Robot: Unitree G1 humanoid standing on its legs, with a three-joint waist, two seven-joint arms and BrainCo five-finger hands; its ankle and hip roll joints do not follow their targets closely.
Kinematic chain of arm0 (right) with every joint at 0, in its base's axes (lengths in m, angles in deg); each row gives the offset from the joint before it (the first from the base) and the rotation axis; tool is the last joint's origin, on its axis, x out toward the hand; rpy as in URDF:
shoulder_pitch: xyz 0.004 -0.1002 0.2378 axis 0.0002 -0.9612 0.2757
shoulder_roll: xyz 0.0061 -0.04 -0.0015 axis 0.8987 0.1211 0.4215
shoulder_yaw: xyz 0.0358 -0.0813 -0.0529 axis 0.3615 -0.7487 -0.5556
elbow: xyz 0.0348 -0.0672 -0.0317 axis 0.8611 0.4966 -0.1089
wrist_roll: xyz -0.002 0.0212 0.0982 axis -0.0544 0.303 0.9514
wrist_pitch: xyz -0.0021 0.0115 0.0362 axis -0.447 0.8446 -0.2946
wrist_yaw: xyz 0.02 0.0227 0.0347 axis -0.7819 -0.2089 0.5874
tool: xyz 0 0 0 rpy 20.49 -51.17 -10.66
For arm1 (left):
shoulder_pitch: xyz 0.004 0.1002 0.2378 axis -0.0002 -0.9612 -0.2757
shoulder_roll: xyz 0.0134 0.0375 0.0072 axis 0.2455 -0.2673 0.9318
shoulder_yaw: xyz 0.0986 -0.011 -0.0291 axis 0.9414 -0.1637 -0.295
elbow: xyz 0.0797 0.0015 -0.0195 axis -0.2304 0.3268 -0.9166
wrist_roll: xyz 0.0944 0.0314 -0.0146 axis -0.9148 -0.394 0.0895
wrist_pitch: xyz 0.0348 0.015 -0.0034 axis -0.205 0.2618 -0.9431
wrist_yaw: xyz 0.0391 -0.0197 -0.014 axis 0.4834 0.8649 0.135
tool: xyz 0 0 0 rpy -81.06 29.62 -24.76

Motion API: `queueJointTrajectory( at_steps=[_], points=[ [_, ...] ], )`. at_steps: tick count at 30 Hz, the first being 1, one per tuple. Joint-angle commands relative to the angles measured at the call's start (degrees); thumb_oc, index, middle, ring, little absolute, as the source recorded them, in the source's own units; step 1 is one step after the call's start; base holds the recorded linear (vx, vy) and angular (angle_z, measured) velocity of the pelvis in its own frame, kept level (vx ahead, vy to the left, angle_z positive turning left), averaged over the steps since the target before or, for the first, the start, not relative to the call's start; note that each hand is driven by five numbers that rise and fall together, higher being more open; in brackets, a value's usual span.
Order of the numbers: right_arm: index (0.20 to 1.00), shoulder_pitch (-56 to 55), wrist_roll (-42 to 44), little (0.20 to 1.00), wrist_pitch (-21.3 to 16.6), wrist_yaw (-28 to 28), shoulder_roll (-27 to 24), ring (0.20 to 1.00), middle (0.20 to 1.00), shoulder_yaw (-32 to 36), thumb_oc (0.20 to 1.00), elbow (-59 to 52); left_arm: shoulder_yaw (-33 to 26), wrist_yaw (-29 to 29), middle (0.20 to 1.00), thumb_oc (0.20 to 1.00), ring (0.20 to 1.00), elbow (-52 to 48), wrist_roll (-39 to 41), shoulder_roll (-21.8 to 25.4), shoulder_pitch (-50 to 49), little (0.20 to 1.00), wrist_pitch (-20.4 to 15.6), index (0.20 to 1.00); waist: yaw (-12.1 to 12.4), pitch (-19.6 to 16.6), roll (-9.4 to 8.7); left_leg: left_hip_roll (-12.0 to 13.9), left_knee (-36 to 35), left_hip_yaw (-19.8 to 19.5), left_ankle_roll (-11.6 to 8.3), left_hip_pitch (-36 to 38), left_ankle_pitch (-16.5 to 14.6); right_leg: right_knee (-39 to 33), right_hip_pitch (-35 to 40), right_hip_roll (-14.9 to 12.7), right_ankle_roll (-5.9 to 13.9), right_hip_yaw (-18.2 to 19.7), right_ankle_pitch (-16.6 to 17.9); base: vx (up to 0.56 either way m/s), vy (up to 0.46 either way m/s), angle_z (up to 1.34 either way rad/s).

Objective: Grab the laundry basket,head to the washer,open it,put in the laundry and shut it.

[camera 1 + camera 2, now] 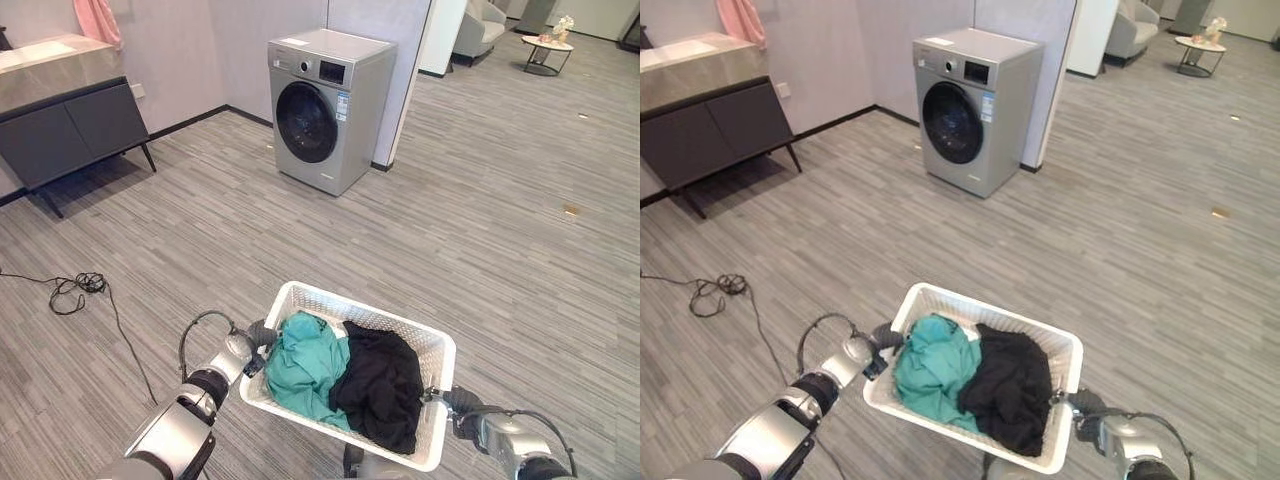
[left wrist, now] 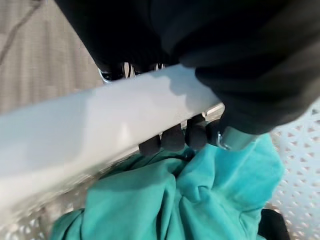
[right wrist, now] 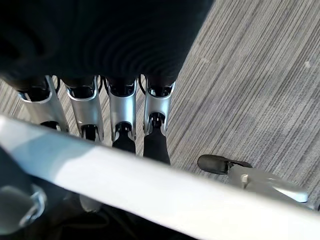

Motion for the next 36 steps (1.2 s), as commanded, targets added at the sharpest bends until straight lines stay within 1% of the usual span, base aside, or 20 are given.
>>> queueJointTrajectory(
  at_steps=[1,2,3,4,6,7,8,9,10,11,14,15,18,23,27,28,32,35,36],
  points=[
    [0.200,5.43,-2.37,0.200,-2.55,2.12,-6.91,0.200,0.200,1.23,0.200,-0.21,0.69,-0.79,0.200,0.200,0.200,-1.18,-5.38,5.44,6.27,0.200,-1.51,0.200,1.04,0.68,1.10,-1.85,-0.39,-1.47,2.63,1.91,-5.27,-2.54,-4.59,-3.31,5.93,1.91,4.55,0.01,-0.026,0.10],
    [0.200,7.19,-2.17,0.200,-2.39,2.94,-7.99,0.200,0.200,-0.17,0.200,-1.48,0.84,-1.20,0.200,0.200,0.200,-0.38,-5.03,5.73,6.97,0.200,-1.59,0.200,0.99,0.93,1.14,-1.69,-0.49,-1.23,2.49,1.84,-5.14,-2.70,-4.69,-3.17,5.92,2.02,4.55,0.01,-0.016,0.08],
    [0.200,7.23,-2.16,0.200,-2.38,2.94,-8.00,0.200,0.200,-0.19,0.200,-1.48,0.82,-1.21,0.200,0.200,0.200,-0.37,-5.03,5.73,6.99,0.200,-1.61,0.200,0.99,0.96,1.15,-1.69,-0.51,-1.22,2.49,1.87,-5.14,-2.70,-4.68,-3.16,5.92,2.03,4.55,0.03,-0.027,0.05],
    [0.200,8.66,-0.85,0.200,-2.13,4.05,-8.83,0.200,0.200,-1.13,0.200,-2.63,1.23,-2.54,0.200,0.200,0.200,-0.60,-4.19,6.38,7.71,0.200,-2.13,0.200,0.77,1.13,1.32,-1.52,-1.08,-0.90,2.33,2.05,-4.91,-2.83,-4.84,-2.93,5.95,2.38,4.65,0.03,-0.010,-0.02],
    [0.200,9.95,-2.58,0.200,-1.94,5.95,-10.78,0.200,0.200,-2.95,0.200,-3.42,3.05,-4.86,0.200,0.200,0.200,-2.11,-4.82,7.81,8.31,0.200,-2.48,0.200,0.67,1.24,1.53,-1.35,-1.41,-0.81,2.16,2.20,-4.70,-2.86,-4.86,-2.80,6.00,2.43,4.63,0.04,-0.005,-0.07],
    [0.200,9.95,-2.58,0.200,-1.94,5.95,-10.77,0.200,0.200,-2.96,0.200,-3.42,3.05,-4.87,0.200,0.200,0.200,-2.11,-4.82,7.82,8.31,0.200,-2.48,0.200,0.66,1.20,1.51,-1.37,-1.43,-0.82,2.17,2.16,-4.68,-2.86,-4.91,-2.82,6.00,2.43,4.64,0.04,-0.011,-0.07],
    [0.200,12.05,-3.65,0.200,-2.41,6.29,-12.56,0.200,0.200,-4.37,0.200,-3.67,4.60,-4.85,0.200,0.200,0.200,-2.88,-6.05,8.96,9.64,0.200,-2.83,0.200,0.70,1.41,1.62,-1.18,-1.38,-0.92,2.04,2.06,-4.64,-2.78,-4.94,-2.81,6.01,2.32,4.57,0.04,-0.007,-0.06],
    [0.200,14.17,-1.23,0.200,-2.57,4.94,-12.28,0.200,0.200,-3.60,0.200,-3.20,5.45,-3.89,0.200,0.200,0.200,-1.81,-7.89,9.49,11.12,0.200,-3.06,0.200,0.62,1.61,1.95,-0.87,-1.33,-0.83,1.94,2.28,-4.82,-2.68,-4.89,-2.56,6.05,2.30,4.40,0.03,-0.009,-0.04],
    [0.200,14.99,-0.41,0.200,-2.89,4.50,-11.70,0.200,0.200,-3.45,0.200,-2.79,5.63,-4.12,0.200,0.200,0.200,-1.29,-7.82,9.63,11.38,0.200,-3.17,0.200,0.53,1.53,1.82,-1.01,-1.50,-0.69,1.93,2.17,-4.59,-2.71,-5.15,-2.68,6.04,2.47,4.52,0.00,0.000,0.00],
    [0.200,16.14,0.25,0.200,-3.12,3.40,-11.03,0.200,0.200,-3.24,0.200,-2.86,5.11,-2.97,0.200,0.200,0.200,-0.54,-7.19,10.20,11.86,0.200,-2.99,0.200,0.47,1.55,1.88,-0.98,-1.60,-0.45,1.90,2.32,-4.55,-2.75,-5.14,-2.55,6.02,2.71,4.51,0.00,0.000,0.00],
    [0.200,18.81,0.15,0.200,-3.31,2.85,-10.56,0.200,0.200,-4.78,0.200,-3.63,5.37,-2.53,0.200,0.200,0.200,1.32,-7.42,11.25,13.07,0.200,-2.91,0.200,0.31,1.77,2.01,-0.87,-1.82,-0.10,1.80,2.61,-4.50,-2.92,-5.19,-2.29,6.04,3.07,4.62,0.01,0.002,-0.03],
    [0.200,20.31,0.83,0.200,-3.38,2.28,-9.63,0.200,0.200,-5.72,0.200,-4.26,5.14,-2.35,0.200,0.200,0.200,1.94,-6.83,11.63,13.42,0.200,-2.97,0.200,0.12,1.76,2.19,-0.85,-2.10,0.23,1.68,2.73,-4.19,-3.18,-5.36,-2.16,6.07,3.50,4.94,0.01,0.010,-0.07],
    [0.200,20.44,0.49,0.200,-3.53,1.83,-8.85,0.200,0.200,-6.59,0.200,-6.60,4.42,-1.85,0.200,0.200,0.200,2.45,-6.46,12.67,13.32,0.200,-3.04,0.200,-0.04,1.95,2.23,-0.85,-2.43,0.53,1.57,2.85,-3.98,-3.51,-5.50,-2.03,6.05,3.87,5.26,0.01,0.004,-0.10],
    [0.200,16.69,1.85,0.200,-5.14,-0.45,-5.88,0.200,0.200,-4.45,0.200,-11.82,2.53,-0.13,0.200,0.200,0.200,4.03,-7.72,13.59,11.56,0.200,-3.13,0.200,-0.69,2.54,2.36,-0.53,-3.45,1.12,1.34,3.43,-3.32,-2.93,-5.97,-1.55,5.88,4.39,4.86,0.00,-0.004,-0.06],
    [0.200,14.74,0.96,0.200,-5.82,-2.47,-5.20,0.200,0.200,-2.68,0.200,-12.63,0.47,1.29,0.200,0.200,0.200,4.72,-5.90,13.15,10.35,0.200,-3.13,0.200,-1.10,2.66,2.60,-0.17,-3.97,1.02,1.02,3.68,-2.98,-2.80,-6.00,-1.36,5.73,4.47,4.51,0.01,-0.010,0.00],
    [0.200,12.77,1.81,0.200,-6.48,-4.90,-4.14,0.200,0.200,0.23,0.200,-13.48,-2.91,4.06,0.200,0.200,0.200,5.63,-2.65,12.51,9.23,0.200,-3.02,0.200,-1.19,2.39,2.94,0.37,-4.44,0.76,0.74,4.06,-2.40,-2.39,-5.78,-0.88,5.25,4.11,3.61,0.04,-0.032,-0.01],
    [0.200,11.38,2.41,0.200,-6.82,-6.16,-3.97,0.200,0.200,1.86,0.200,-14.19,-4.44,4.96,0.200,0.200,0.200,5.61,-0.74,11.88,8.34,0.200,-2.94,0.200,-1.27,2.13,3.15,0.82,-4.97,0.40,0.51,4.24,-2.05,-1.93,-5.71,-0.71,5.01,3.59,3.01,0.02,-0.021,0.00],
    [0.200,9.86,1.72,0.200,-6.70,-6.62,-4.64,0.200,0.200,2.88,0.200,-15.76,-4.63,5.39,0.200,0.200,0.200,5.21,-0.44,11.39,8.15,0.200,-2.84,0.200,-1.38,1.87,3.39,1.60,-5.19,-0.09,0.04,4.25,-1.27,-1.14,-5.66,-0.29,4.60,2.83,2.08,0.04,-0.051,0.03],
    [0.200,8.54,1.68,0.200,-6.87,-6.32,-5.52,0.200,0.200,3.39,0.200,-17.76,-4.69,5.60,0.200,0.200,0.200,4.81,-0.23,11.03,8.33,0.200,-3.11,0.200,-1.61,1.80,3.51,2.24,-5.16,-0.29,-0.45,4.30,-0.75,-0.78,-5.55,-0.02,4.34,2.35,1.42,0.05,-0.066,0.07]
  ],
)
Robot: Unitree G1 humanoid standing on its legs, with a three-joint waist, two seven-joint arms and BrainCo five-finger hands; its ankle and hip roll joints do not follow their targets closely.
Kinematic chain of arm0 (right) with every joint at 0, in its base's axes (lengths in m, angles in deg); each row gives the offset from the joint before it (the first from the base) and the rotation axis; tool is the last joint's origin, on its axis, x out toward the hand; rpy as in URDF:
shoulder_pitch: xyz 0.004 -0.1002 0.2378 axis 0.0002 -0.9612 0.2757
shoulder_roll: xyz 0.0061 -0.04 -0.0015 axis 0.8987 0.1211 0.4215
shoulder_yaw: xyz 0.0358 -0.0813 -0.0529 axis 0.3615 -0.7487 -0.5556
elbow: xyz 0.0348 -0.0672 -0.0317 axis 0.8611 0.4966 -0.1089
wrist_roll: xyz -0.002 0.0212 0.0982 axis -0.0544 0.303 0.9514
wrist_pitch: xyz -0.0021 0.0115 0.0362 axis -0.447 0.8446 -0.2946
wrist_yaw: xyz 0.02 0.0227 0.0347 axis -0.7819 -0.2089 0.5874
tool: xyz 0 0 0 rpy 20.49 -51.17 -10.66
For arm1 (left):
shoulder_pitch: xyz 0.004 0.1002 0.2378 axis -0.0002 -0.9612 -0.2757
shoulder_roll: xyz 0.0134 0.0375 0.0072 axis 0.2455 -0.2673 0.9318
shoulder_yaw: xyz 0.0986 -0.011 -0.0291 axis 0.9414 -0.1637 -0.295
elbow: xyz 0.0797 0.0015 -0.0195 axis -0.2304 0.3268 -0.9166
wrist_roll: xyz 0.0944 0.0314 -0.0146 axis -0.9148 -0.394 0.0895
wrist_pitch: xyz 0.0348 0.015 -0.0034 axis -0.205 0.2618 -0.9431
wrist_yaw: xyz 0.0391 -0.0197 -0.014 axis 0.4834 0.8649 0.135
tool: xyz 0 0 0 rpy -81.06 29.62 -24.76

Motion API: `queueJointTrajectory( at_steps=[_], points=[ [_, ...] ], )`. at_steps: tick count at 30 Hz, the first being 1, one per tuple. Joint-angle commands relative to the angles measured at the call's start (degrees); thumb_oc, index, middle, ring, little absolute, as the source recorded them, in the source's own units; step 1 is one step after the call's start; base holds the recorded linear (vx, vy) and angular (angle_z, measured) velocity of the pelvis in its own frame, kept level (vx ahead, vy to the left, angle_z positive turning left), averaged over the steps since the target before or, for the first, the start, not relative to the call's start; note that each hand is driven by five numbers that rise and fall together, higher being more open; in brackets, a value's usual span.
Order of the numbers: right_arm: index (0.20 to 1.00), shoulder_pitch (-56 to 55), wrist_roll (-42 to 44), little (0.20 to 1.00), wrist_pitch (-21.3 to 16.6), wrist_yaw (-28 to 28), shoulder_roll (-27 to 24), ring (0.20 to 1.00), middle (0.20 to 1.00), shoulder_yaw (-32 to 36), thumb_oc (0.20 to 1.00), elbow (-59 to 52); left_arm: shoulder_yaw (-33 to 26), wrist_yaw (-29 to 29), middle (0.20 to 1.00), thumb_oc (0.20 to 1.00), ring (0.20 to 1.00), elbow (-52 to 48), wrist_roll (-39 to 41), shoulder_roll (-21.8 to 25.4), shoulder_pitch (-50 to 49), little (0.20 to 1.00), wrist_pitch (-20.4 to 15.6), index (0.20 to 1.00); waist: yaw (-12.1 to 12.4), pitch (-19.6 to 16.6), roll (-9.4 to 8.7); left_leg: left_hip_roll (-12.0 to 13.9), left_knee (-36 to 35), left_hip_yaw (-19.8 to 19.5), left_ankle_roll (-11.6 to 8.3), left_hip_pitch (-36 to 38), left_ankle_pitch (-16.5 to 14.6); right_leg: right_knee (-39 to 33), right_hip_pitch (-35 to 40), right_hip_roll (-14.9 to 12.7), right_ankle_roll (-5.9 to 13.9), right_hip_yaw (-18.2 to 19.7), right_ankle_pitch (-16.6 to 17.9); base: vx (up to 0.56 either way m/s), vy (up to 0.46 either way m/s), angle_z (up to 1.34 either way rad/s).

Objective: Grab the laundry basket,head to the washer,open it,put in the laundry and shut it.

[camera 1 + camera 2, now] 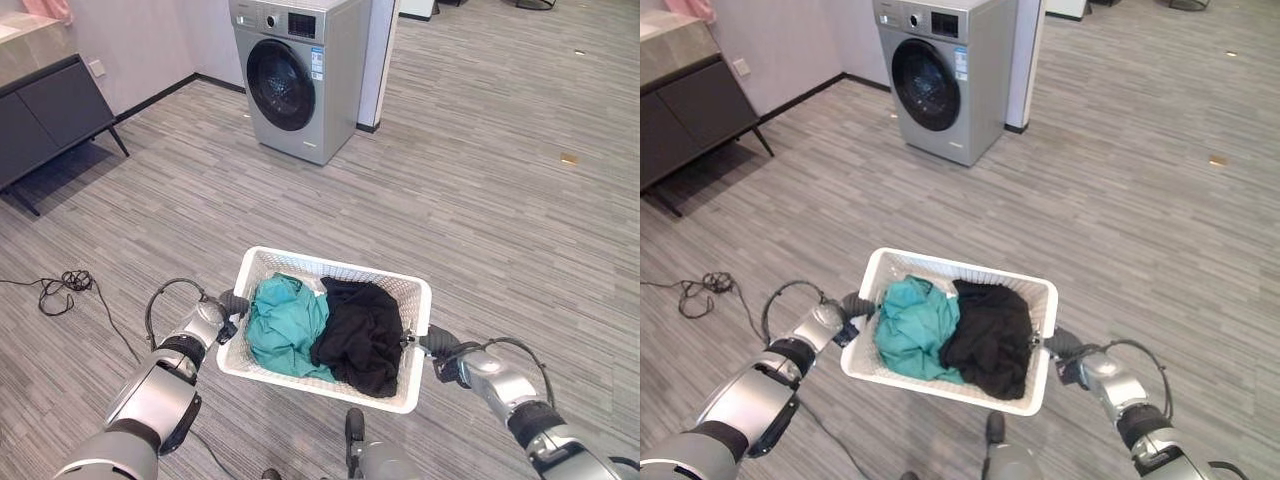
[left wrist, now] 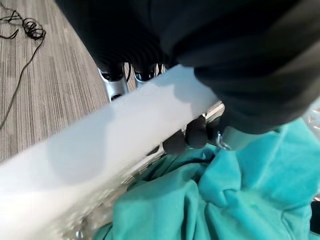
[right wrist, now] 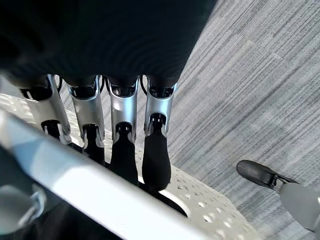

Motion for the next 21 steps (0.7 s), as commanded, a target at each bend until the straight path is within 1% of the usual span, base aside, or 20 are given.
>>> queueJointTrajectory(
  at_steps=[1,5,6,8,9,10,11,12,13,14,15,16,17,18,19,20,21],
  points=[
    [0.200,0.83,1.90,0.200,-6.25,-2.28,-5.28,0.200,0.200,5.96,0.200,-4.22,0.12,5.10,0.200,0.200,0.200,1.07,-0.86,3.77,2.59,0.200,-0.67,0.200,1.15,-1.07,0.55,1.36,2.73,-1.93,0.42,2.40,-5.61,5.84,-5.58,-3.21,5.91,1.36,-2.87,0.07,-0.084,0.11],
    [0.200,-2.85,2.22,0.200,-6.59,-1.80,-7.85,0.200,0.200,8.08,0.200,-8.72,-0.37,5.27,0.200,0.200,0.200,-0.05,0.48,3.07,1.96,0.200,-0.89,0.200,0.78,-1.10,0.97,2.86,3.64,-2.40,-0.58,1.93,-4.13,6.81,-5.38,-2.52,5.14,0.30,-4.53,0.06,-0.069,0.16],
    [0.200,-2.86,2.21,0.200,-6.59,-1.80,-7.85,0.200,0.200,8.09,0.200,-8.73,-0.37,5.27,0.200,0.200,0.200,-0.05,0.48,3.06,1.96,0.200,-0.89,0.200,0.79,-1.11,0.97,2.87,3.64,-2.41,-0.58,1.93,-4.13,6.81,-5.38,-2.52,5.14,0.30,-4.53,0.07,-0.090,0.18],
    [0.200,-6.49,1.67,0.200,-6.67,-1.26,-9.73,0.200,0.200,10.34,0.200,-13.44,-0.92,5.20,0.200,0.200,0.200,-1.21,1.39,2.69,1.01,0.200,-0.88,0.200,0.45,-1.19,1.24,4.34,4.65,-2.73,-1.40,1.67,-2.77,7.62,-5.23,-1.39,4.26,-0.14,-6.04,0.12,-0.156,0.11],
    [0.200,-7.37,1.78,0.200,-6.88,-1.02,-10.22,0.200,0.200,11.02,0.200,-14.80,-1.20,5.22,0.200,0.200,0.200,-1.49,1.45,2.61,0.66,0.200,-0.82,0.200,0.37,-1.15,1.25,5.01,5.63,-2.84,-1.80,1.48,-1.65,7.78,-5.09,-0.70,3.92,-0.18,-6.51,0.10,-0.133,0.04],
    [0.200,-7.50,1.77,0.200,-6.83,-1.02,-10.25,0.200,0.200,11.10,0.200,-14.91,-1.18,5.23,0.200,0.200,0.200,-1.51,1.45,2.57,0.64,0.200,-0.80,0.200,0.39,-1.18,1.31,5.08,5.67,-2.87,-1.86,1.46,-1.66,7.78,-5.09,-0.64,3.88,-0.22,-6.54,0.07,-0.130,0.03],
    [0.200,-8.07,1.69,0.200,-7.32,-0.90,-10.71,0.200,0.200,11.21,0.200,-15.62,-1.21,5.45,0.200,0.200,0.200,-1.89,1.62,2.41,0.42,0.200,-0.94,0.200,0.35,-1.11,1.25,5.84,7.31,-3.24,-2.27,0.87,-0.82,7.68,-4.81,-0.04,3.46,-0.30,-7.15,0.09,-0.237,0.02],
    [0.200,-9.98,1.52,0.200,-7.35,-1.48,-11.75,0.200,0.200,12.73,0.200,-18.28,-1.51,5.68,0.200,0.200,0.200,-2.85,1.92,2.66,-0.06,0.200,-0.86,0.200,0.50,-0.45,0.98,7.90,14.14,-4.61,-2.91,-1.65,2.44,7.15,-3.34,1.53,2.14,-0.27,-8.10,0.08,-0.236,-0.01],
    [0.200,-10.04,1.51,0.200,-7.32,-1.48,-11.72,0.200,0.200,12.80,0.200,-18.35,-1.47,5.68,0.200,0.200,0.200,-2.86,1.92,2.66,-0.04,0.200,-0.85,0.200,0.43,-0.60,0.88,7.80,14.11,-4.73,-2.89,-1.92,2.62,7.02,-3.48,1.42,2.11,-0.35,-7.95,0.09,-0.299,0.07],
    [0.200,-11.68,2.52,0.200,-7.01,-1.93,-11.96,0.200,0.200,14.69,0.200,-19.70,-1.23,5.53,0.200,0.200,0.200,-4.07,1.99,2.95,0.15,0.200,-0.75,0.200,0.59,-0.14,0.36,9.24,19.97,-5.76,-3.14,-4.38,5.91,6.30,-2.15,2.65,0.66,-0.48,-8.55,0.06,-0.237,0.12],
    [0.200,-12.34,3.91,0.200,-7.34,-1.93,-12.16,0.200,0.200,15.70,0.200,-20.06,-0.43,5.22,0.200,0.200,0.200,-4.40,1.62,2.98,0.62,0.200,-0.52,0.200,1.05,0.50,-0.40,9.87,25.92,-7.04,-3.16,-7.46,8.65,5.56,-0.59,3.42,-0.43,-0.49,-8.93,0.11,-0.371,0.10],
    [0.200,-12.17,5.72,0.200,-7.67,-1.92,-12.28,0.200,0.200,15.98,0.200,-19.87,0.83,5.00,0.200,0.200,0.200,-5.03,1.47,3.14,1.49,0.200,-0.23,0.200,1.95,1.64,-1.45,9.86,33.21,-8.91,-2.55,-10.67,9.83,5.06,1.14,3.99,-1.81,-0.72,-9.64,0.10,-0.319,0.04],
    [0.200,-11.64,6.65,0.200,-8.08,-2.62,-12.49,0.200,0.200,15.76,0.200,-19.29,1.72,5.27,0.200,0.200,0.200,-4.83,1.74,3.35,2.21,0.200,-0.12,0.200,2.90,2.76,-2.33,8.22,37.62,-11.48,-1.92,-13.81,9.88,4.89,2.32,4.02,-2.26,-0.57,-10.35,0.09,-0.238,-0.03],
    [0.200,-10.75,6.97,0.200,-7.91,-3.36,-12.53,0.200,0.200,15.19,0.200,-19.28,2.42,5.47,0.200,0.200,0.200,-4.56,2.38,3.93,3.00,0.200,-0.03,0.200,3.87,3.91,-2.90,5.14,37.64,-12.58,-1.02,-18.02,7.51,4.53,3.28,3.68,-1.91,-0.16,-10.88,0.16,-0.122,-0.13],
    [0.200,-10.22,7.50,0.200,-7.69,-2.93,-12.61,0.200,0.200,14.77,0.200,-20.53,2.26,4.96,0.200,0.200,0.200,-4.76,3.19,4.43,3.49,0.200,-0.24,0.200,4.74,4.59,-2.90,2.72,34.05,-11.07,-0.39,-22.59,5.24,4.14,4.68,4.07,-1.51,0.00,-11.47,0.31,-0.093,-0.05],
    [0.200,-10.21,9.20,0.200,-8.24,-2.87,-12.24,0.200,0.200,14.12,0.200,-22.10,2.35,4.49,0.200,0.200,0.200,-5.37,3.06,6.26,3.19,0.200,-0.56,0.200,6.57,4.93,-3.32,5.46,27.23,-5.92,-0.26,-28.82,6.03,4.26,6.83,4.65,-0.87,-0.05,-12.96,0.41,-0.079,0.03],
    [0.200,-10.35,9.24,0.200,-8.72,-2.28,-12.09,0.200,0.200,13.66,0.200,-23.03,2.65,4.03,0.200,0.200,0.200,-6.42,2.68,7.15,2.89,0.200,-0.77,0.200,7.97,5.05,-3.29,5.80,23.46,-4.92,-0.43,-31.00,8.08,4.64,7.87,5.00,-0.86,0.33,-13.64,0.30,-0.058,-0.17]
  ],
)
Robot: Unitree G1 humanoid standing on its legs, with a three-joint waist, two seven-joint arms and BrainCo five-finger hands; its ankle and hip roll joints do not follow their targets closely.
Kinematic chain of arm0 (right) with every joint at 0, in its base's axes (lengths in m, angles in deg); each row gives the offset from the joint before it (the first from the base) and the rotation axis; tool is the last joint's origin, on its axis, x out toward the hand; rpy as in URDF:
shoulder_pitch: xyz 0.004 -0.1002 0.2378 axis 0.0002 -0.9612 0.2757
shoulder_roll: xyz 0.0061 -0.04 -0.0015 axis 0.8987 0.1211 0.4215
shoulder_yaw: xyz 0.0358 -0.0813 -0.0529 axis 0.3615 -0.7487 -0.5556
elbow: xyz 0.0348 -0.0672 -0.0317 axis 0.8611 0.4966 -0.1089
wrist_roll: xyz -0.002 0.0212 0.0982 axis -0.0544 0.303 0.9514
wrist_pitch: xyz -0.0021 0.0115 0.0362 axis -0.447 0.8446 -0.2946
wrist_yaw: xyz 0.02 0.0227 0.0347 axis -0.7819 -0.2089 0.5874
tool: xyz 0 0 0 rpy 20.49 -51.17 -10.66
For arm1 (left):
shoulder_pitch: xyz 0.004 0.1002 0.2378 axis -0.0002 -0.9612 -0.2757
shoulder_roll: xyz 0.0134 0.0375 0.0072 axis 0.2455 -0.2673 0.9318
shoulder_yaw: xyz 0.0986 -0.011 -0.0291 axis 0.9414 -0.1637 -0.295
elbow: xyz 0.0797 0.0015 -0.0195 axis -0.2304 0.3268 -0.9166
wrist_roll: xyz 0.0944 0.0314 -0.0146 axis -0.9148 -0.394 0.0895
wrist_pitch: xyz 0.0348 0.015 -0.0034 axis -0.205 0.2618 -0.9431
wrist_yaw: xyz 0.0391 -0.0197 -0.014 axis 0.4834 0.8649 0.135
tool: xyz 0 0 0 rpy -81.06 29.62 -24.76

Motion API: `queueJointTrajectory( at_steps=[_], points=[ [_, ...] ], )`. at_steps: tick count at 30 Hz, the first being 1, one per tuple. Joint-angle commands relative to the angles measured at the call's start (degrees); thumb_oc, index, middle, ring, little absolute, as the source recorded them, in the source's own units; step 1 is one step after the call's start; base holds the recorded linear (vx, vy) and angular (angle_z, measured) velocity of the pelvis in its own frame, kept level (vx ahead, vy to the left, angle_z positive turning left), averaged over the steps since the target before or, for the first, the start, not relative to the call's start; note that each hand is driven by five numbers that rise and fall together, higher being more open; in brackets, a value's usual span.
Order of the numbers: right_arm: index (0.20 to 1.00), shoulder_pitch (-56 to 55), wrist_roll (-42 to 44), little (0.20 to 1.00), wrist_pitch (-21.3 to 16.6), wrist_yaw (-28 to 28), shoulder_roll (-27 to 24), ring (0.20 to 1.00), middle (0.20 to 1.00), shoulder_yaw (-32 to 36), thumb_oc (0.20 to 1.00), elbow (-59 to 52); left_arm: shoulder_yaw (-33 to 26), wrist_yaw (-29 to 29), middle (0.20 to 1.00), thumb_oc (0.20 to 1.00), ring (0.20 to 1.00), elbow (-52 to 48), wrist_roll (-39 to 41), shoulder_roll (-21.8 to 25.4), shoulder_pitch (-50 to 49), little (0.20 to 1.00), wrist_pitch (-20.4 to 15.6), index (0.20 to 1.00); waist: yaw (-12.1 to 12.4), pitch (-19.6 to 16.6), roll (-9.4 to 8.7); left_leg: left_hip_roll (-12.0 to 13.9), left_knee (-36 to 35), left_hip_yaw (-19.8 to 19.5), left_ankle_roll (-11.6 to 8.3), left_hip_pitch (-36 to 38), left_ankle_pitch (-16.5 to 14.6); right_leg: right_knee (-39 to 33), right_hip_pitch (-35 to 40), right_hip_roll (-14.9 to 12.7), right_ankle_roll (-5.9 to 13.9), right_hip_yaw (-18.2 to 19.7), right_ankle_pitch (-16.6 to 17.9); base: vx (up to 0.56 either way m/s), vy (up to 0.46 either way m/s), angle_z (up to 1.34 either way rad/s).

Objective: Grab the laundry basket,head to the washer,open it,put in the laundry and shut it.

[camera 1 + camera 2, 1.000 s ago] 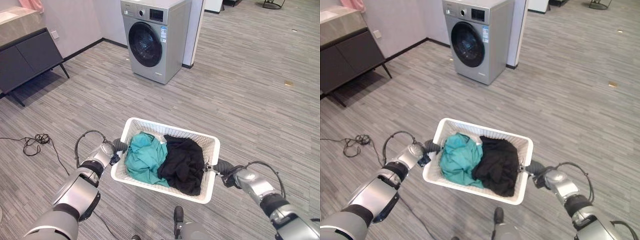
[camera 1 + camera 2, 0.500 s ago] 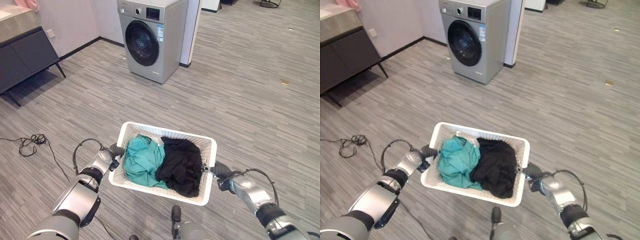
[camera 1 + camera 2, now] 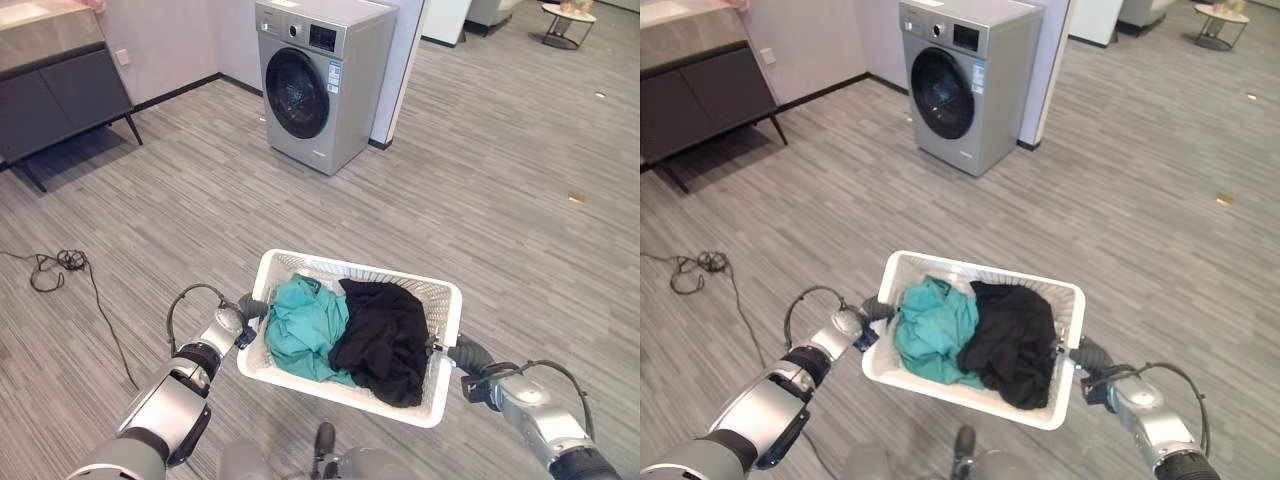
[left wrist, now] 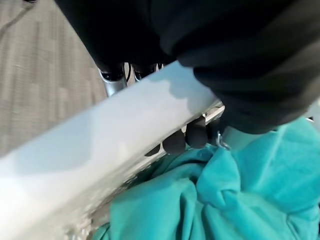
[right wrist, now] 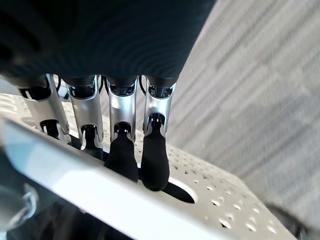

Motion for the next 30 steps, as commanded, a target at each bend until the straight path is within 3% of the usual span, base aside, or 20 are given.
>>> queueJointTrajectory(
  at_steps=[1,2,3,5,7,9,13,19,30],
  points=[
    [0.200,2.89,5.46,0.200,-7.39,-0.14,-6.69,0.200,0.200,5.42,0.200,-6.20,-0.11,1.75,0.200,0.200,0.200,-0.31,-1.57,8.86,4.46,0.200,-0.23,0.200,2.87,2.19,2.85,2.98,-19.29,11.67,4.52,3.89,7.04,4.00,6.59,-2.03,3.83,3.41,-0.71,0.40,0.047,-0.70],
    [0.200,3.28,5.06,0.200,-8.40,0.53,-6.97,0.200,0.200,4.21,0.200,-7.65,-0.48,1.65,0.200,0.200,0.200,-1.05,-1.33,11.20,4.04,0.200,-0.91,0.200,5.55,2.45,3.79,2.58,-29.53,8.53,3.77,1.61,10.94,4.77,8.53,-0.95,4.31,5.47,-2.83,0.41,0.096,-0.50],
    [0.200,4.40,5.15,0.200,-8.92,0.64,-6.93,0.200,0.200,3.38,0.200,-7.99,-0.66,1.51,0.200,0.200,0.200,-1.25,-0.93,12.24,3.74,0.200,-1.29,0.200,6.51,2.65,3.72,2.53,-32.18,5.83,3.52,0.59,11.70,5.64,9.67,-0.99,4.18,6.81,-4.18,0.52,0.140,-0.15],
    [0.200,8.67,5.34,0.200,-8.93,1.29,-5.43,0.200,0.200,0.13,0.200,-7.65,-0.67,1.30,0.200,0.200,0.200,-2.02,0.70,14.47,1.70,0.200,-1.71,0.200,7.20,1.98,4.26,2.48,-33.64,3.62,4.04,3.85,10.53,8.20,10.77,-0.71,4.55,9.02,-7.14,0.31,0.119,-0.62],
    [0.200,9.38,5.78,0.200,-8.92,1.73,-3.99,0.200,0.200,-1.15,0.200,-8.49,-1.14,1.72,0.200,0.200,0.200,-2.44,0.18,15.08,1.28,0.200,-1.78,0.200,7.50,1.53,4.89,2.55,-33.55,3.45,4.23,5.01,11.49,9.22,11.09,0.05,4.28,9.98,-8.13,0.22,0.102,-1.09],
    [0.200,9.58,8.15,0.200,-8.17,2.63,-1.50,0.200,0.200,-2.27,0.200,-10.04,-2.84,1.31,0.200,0.200,0.200,-3.64,1.19,17.17,-1.18,0.200,-2.03,0.200,8.60,1.37,3.86,0.21,-30.19,1.41,5.30,6.00,10.35,11.52,10.85,-0.88,4.74,12.15,-8.56,0.37,0.132,-0.80],
    [0.200,9.83,6.81,0.200,-7.53,3.84,-0.55,0.200,0.200,-4.37,0.200,-12.54,-4.92,1.35,0.200,0.200,0.200,-7.47,3.40,19.45,-3.88,0.200,-2.72,0.200,10.03,1.44,2.83,-1.74,-28.90,2.84,6.54,5.85,9.08,9.15,10.78,-2.76,5.42,13.85,-7.92,0.23,0.098,-0.85],
    [0.200,10.35,7.59,0.200,-7.61,3.28,-0.92,0.200,0.200,-4.50,0.200,-13.99,-4.34,2.67,0.200,0.200,0.200,-7.14,3.94,17.46,-1.96,0.200,-2.76,0.200,9.79,2.96,1.92,-2.29,-29.37,4.62,6.73,3.43,9.31,6.95,8.62,-3.76,6.03,13.19,-6.59,0.02,0.025,-0.19],
    [0.200,6.87,7.17,0.200,-7.25,4.11,-1.87,0.200,0.200,-2.74,0.200,-15.17,-5.49,3.43,0.200,0.200,0.200,-6.53,4.23,13.84,-4.88,0.200,-2.71,0.200,9.75,2.89,1.57,-1.81,-25.53,6.02,6.77,2.05,6.74,4.77,9.00,-5.31,6.67,13.61,-5.44,0.02,0.005,-0.01]
  ],
)
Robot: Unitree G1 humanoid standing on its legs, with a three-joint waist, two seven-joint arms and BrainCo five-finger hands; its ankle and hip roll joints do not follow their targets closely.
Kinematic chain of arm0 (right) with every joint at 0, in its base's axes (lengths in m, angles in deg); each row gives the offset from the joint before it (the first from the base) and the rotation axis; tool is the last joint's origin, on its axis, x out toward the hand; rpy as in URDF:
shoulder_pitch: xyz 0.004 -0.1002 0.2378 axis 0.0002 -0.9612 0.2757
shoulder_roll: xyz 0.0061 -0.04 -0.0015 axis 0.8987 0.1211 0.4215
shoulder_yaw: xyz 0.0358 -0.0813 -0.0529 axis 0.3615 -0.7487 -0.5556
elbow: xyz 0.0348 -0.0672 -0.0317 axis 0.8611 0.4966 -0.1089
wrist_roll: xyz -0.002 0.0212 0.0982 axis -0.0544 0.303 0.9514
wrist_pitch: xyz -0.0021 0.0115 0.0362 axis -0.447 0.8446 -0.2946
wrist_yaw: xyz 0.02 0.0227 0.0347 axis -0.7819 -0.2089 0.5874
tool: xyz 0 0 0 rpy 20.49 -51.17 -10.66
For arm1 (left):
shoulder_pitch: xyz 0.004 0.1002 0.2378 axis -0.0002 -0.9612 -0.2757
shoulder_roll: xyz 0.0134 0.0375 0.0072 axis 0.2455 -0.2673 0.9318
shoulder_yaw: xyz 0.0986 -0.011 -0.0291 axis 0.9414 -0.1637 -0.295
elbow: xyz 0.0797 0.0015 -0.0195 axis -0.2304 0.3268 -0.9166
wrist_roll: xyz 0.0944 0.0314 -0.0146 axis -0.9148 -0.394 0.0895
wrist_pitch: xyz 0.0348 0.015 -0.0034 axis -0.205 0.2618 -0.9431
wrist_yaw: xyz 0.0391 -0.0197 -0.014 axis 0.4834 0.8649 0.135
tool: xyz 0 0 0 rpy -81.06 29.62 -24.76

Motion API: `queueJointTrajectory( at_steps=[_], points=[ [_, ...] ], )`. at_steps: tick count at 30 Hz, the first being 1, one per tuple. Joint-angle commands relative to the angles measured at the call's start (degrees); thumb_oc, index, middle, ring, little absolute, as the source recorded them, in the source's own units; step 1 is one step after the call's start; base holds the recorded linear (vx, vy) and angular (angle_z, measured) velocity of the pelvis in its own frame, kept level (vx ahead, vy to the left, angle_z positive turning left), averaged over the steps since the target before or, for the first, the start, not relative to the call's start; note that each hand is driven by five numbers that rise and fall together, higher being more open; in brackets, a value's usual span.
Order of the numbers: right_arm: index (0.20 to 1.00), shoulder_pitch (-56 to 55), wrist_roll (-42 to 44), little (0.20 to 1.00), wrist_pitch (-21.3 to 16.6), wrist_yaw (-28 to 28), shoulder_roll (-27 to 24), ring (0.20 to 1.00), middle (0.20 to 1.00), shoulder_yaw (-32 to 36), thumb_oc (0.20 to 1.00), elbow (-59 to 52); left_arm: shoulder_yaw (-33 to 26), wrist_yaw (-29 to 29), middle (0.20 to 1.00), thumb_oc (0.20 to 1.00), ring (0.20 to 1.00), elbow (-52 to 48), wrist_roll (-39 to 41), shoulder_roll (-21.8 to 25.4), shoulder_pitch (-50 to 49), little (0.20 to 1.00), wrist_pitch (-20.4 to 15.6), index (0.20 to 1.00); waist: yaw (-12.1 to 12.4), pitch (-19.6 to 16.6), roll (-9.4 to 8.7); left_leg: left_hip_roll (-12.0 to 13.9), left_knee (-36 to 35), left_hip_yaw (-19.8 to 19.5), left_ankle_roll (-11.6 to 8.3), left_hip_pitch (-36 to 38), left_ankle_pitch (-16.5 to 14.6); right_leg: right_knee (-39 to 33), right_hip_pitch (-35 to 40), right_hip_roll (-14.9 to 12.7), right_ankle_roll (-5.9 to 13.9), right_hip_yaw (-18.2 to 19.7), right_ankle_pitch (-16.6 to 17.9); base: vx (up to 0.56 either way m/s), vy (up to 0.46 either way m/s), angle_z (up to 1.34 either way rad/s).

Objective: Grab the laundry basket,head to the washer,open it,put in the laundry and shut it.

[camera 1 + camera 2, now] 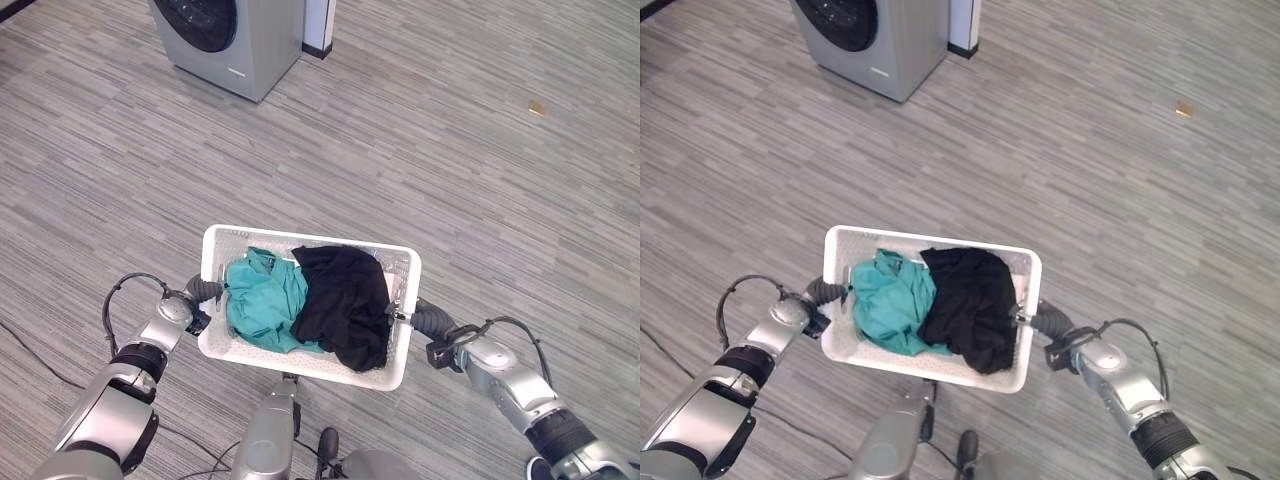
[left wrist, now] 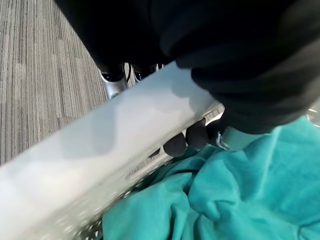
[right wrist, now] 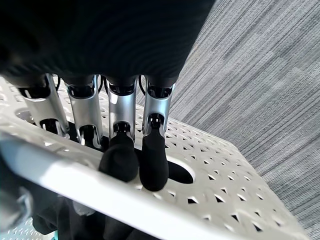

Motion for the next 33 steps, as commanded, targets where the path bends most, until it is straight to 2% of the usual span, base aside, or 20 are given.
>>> queueJointTrajectory(
  at_steps=[1,11,12,16,19,24,29,33],
  points=[
    [0.200,-1.12,2.22,0.200,-6.60,1.55,-0.45,0.200,0.200,6.90,0.200,-7.50,-1.05,3.04,0.200,0.200,0.200,1.71,-1.25,0.72,0.55,0.200,-0.78,0.200,-0.17,-3.46,-2.55,5.88,11.24,2.07,-5.30,-6.85,-4.09,-2.79,-0.95,-7.05,4.75,0.10,4.94,0.05,-0.002,0.02],
    [0.200,-3.53,0.28,0.200,-6.42,0.57,1.78,0.200,0.200,8.65,0.200,-7.23,-1.18,3.90,0.200,0.200,0.200,0.10,-0.98,-0.25,0.98,0.200,-0.30,0.200,-0.65,-4.92,-2.37,5.27,11.07,1.34,-4.74,-6.36,-4.67,-1.65,-0.90,-7.20,5.14,-0.88,5.11,0.03,0.001,0.01],
    [0.200,-4.87,-10.50,0.200,-6.65,-11.81,10.18,0.200,0.200,14.50,0.200,36.58,-6.72,8.10,0.200,0.200,0.200,7.23,0.76,-11.48,-11.01,0.200,-2.03,0.200,-6.19,-9.19,4.60,4.45,2.23,-1.95,-6.04,4.05,-2.10,-3.93,0.25,-3.33,2.04,0.37,5.27,0.00,0.000,0.00],
    [0.200,-4.96,-10.22,0.200,-6.76,-11.18,11.01,0.200,0.200,14.01,0.200,35.89,-7.05,7.75,0.200,0.200,0.200,8.33,1.36,-11.48,-10.18,0.200,-2.17,0.200,-5.76,-9.41,3.68,4.23,2.68,-1.01,-5.35,4.24,-3.13,-3.57,-0.09,-4.21,2.29,1.14,5.02,0.10,0.033,-0.01],
    [0.200,-5.53,-9.60,0.200,-6.67,-10.16,11.22,0.200,0.200,13.49,0.200,33.89,-7.27,7.71,0.200,0.200,0.200,7.55,1.69,-10.89,-10.02,0.200,-2.23,0.200,-5.37,-9.16,2.95,4.28,2.09,-0.67,-5.00,4.37,-3.13,-1.11,-1.71,-3.79,2.35,1.40,4.40,0.08,0.005,-0.05],
    [0.200,-6.16,-9.88,0.200,-6.73,-10.22,10.67,0.200,0.200,13.52,0.200,29.46,-5.72,7.51,0.200,0.200,0.200,5.83,1.38,-11.48,-9.15,0.200,-2.04,0.200,-5.74,-7.82,2.24,4.77,3.31,-0.82,-5.23,2.77,-2.57,0.16,-3.41,-2.85,1.88,-0.51,3.83,-0.02,-0.054,-0.11],
    [0.200,-9.09,-9.59,0.200,-7.52,-11.48,8.92,0.200,0.200,16.68,0.200,25.63,-2.50,7.16,0.200,0.200,0.200,2.62,0.69,-13.04,-5.81,0.200,-1.74,0.200,-7.18,-4.72,3.28,5.18,6.75,-0.41,-6.35,-0.17,-2.52,-0.93,-3.81,-3.07,1.81,-2.09,4.60,-0.08,-0.040,0.24],
    [0.200,-11.79,-11.28,0.200,-7.24,-11.33,7.89,0.200,0.200,18.26,0.200,25.70,-2.93,7.78,0.200,0.200,0.200,4.87,-0.81,-13.50,-5.34,0.200,-1.51,0.200,-8.12,-4.72,3.43,5.46,6.15,1.28,-6.39,0.44,-2.75,-1.93,-3.37,-3.69,2.16,-1.54,5.09,0.03,0.026,-0.05]
  ],
)
